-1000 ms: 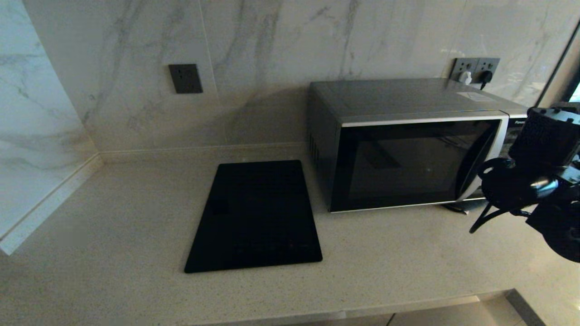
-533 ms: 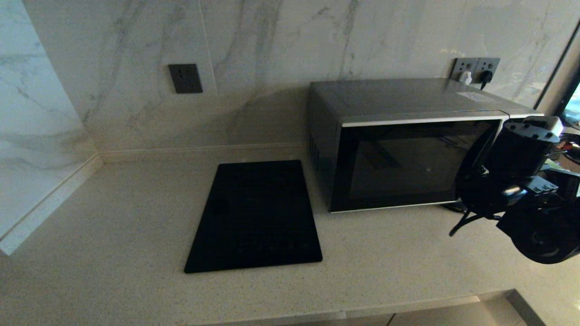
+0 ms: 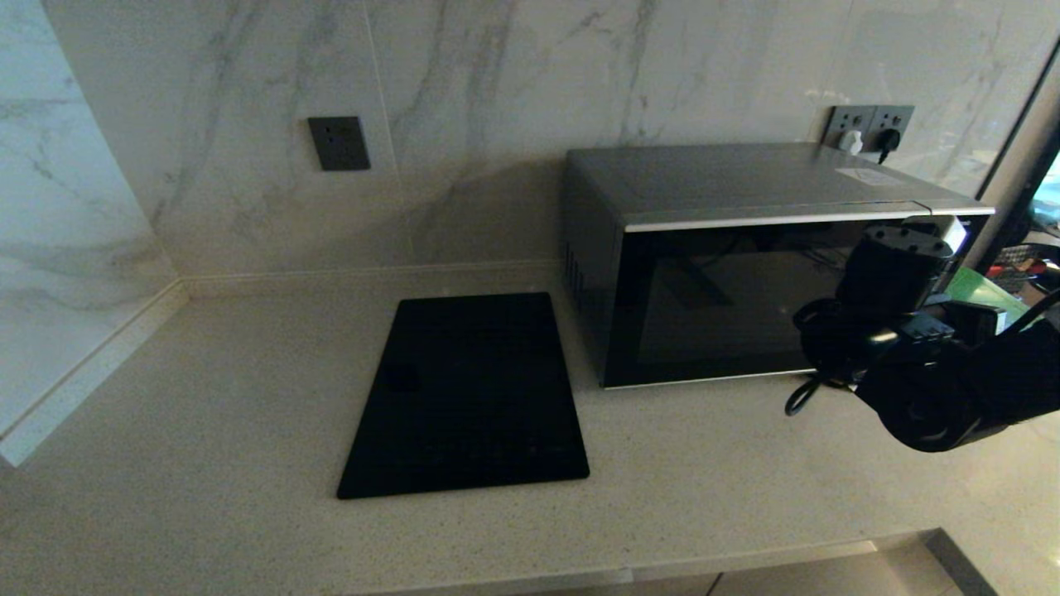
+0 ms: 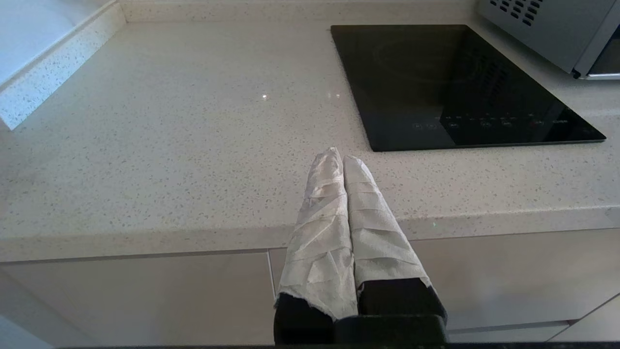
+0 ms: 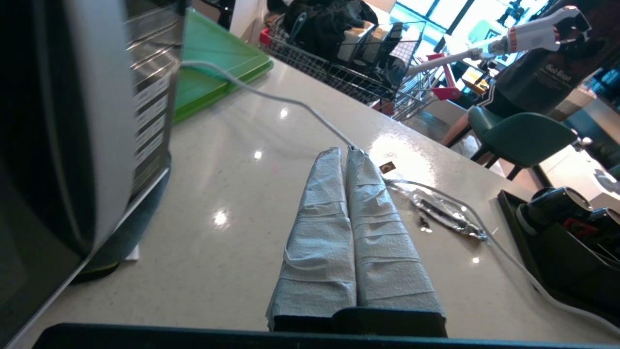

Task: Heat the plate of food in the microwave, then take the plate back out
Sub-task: Open the microwave oven

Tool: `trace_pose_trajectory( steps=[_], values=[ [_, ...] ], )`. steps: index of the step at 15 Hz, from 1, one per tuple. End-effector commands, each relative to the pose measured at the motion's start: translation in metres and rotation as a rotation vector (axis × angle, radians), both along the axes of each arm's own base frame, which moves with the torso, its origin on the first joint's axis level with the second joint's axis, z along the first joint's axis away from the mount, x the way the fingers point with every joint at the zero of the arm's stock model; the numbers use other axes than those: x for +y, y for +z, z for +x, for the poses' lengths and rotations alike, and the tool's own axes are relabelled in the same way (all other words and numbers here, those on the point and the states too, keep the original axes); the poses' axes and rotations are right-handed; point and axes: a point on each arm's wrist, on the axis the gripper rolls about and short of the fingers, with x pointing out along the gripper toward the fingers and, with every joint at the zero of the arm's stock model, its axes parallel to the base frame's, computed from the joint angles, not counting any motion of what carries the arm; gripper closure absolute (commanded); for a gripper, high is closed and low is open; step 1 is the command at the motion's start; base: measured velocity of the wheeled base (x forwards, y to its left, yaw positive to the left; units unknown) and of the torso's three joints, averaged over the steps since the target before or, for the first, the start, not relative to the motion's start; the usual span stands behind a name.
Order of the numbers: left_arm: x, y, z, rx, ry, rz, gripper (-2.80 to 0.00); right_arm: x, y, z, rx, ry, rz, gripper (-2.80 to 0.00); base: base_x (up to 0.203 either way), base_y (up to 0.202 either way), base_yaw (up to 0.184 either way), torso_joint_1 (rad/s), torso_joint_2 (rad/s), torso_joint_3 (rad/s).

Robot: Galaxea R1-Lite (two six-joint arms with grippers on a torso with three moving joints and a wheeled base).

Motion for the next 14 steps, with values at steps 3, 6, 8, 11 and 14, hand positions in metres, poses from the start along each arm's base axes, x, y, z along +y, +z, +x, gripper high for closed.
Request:
trace_pose_trajectory(
  steps=[3, 6, 8, 11, 14],
  values=[
    [0.0, 0.0, 0.0, 0.0, 0.0, -0.001, 0.0, -0.004, -0.019, 0.012, -0.001, -0.025, 0.001, 0.0, 0.0, 0.0, 0.0, 0.0, 0.0, 0.0],
    [0.0, 0.0, 0.0, 0.0, 0.001, -0.001, 0.0, -0.012, -0.019, 0.018, 0.001, -0.051, 0.0, 0.0, 0.0, 0.0, 0.0, 0.0, 0.0, 0.0],
    [0.0, 0.0, 0.0, 0.0, 0.0, -0.001, 0.0, -0.012, -0.016, 0.017, -0.007, -0.051, 0.002, 0.0, 0.0, 0.0, 0.0, 0.0, 0.0, 0.0],
    [0.0, 0.0, 0.0, 0.0, 0.0, -0.001, 0.0, -0.012, -0.009, 0.014, -0.001, -0.048, 0.0, 0.0, 0.0, 0.0, 0.0, 0.0, 0.0, 0.0],
    [0.0, 0.0, 0.0, 0.0, 0.0, -0.001, 0.0, -0.012, -0.003, 0.011, -0.003, -0.048, -0.001, 0.0, 0.0, 0.0, 0.0, 0.0, 0.0, 0.0]
  ],
)
